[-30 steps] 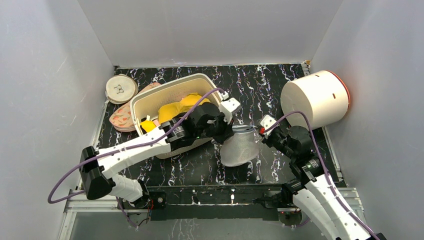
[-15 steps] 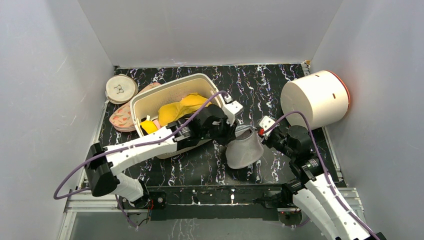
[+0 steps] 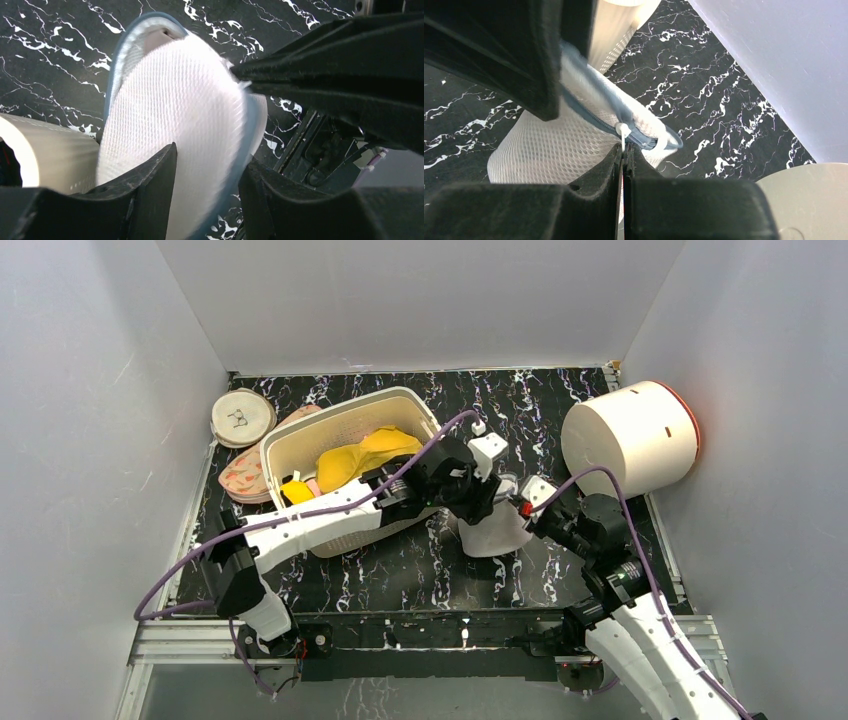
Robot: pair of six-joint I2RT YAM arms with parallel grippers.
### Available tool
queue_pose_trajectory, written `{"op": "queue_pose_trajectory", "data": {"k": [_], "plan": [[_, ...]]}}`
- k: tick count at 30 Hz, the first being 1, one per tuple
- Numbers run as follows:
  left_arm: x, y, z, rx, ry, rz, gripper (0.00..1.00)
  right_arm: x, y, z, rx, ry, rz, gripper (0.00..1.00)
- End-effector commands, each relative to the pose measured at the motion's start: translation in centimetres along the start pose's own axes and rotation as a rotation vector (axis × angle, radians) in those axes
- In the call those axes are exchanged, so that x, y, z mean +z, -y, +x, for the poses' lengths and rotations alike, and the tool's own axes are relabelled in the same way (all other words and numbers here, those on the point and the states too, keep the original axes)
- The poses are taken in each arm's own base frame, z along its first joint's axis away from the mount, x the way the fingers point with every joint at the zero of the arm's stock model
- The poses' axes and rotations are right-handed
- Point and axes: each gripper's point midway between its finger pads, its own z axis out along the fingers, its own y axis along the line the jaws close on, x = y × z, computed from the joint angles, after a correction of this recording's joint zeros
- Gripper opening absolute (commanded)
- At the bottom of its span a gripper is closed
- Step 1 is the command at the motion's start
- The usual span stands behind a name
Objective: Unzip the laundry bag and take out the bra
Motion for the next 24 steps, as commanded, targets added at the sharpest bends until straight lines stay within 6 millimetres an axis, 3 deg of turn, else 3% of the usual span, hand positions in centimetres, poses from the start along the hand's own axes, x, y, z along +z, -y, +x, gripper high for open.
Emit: {"op": "queue_pose_trajectory", "data": {"k": [1,4,8,12,24], "plan": [[-0.2,-0.3,-2.4,0.029,0.041,-0.022,0.46,-0.1,0.7,-2.7,-0.053,0.105,0.012,0.0],[-0.1,-0.7,-2.9,0.046,0.043,-0.046,0.42,-0.2,0.6,-2.7,-0.055,0.109,0.011,0.0],[-0.7,-1.1,-3.4,0.065,0.054,-0.074,0.17,-0.2,1.1,-2.5,-0.052,0.096,0.036,0.0],[-2.1,-1.1,-3.8,0.072,0.086,-0.074,0.0,-0.2,1.5,-2.0,-0.04,0.072,0.062,0.0],[-7.0,-0.5,-2.6,0.066,0.112,-0.028,0.0,0.0,2.6,-0.4,-0.005,-0.002,0.128,0.0]]}}
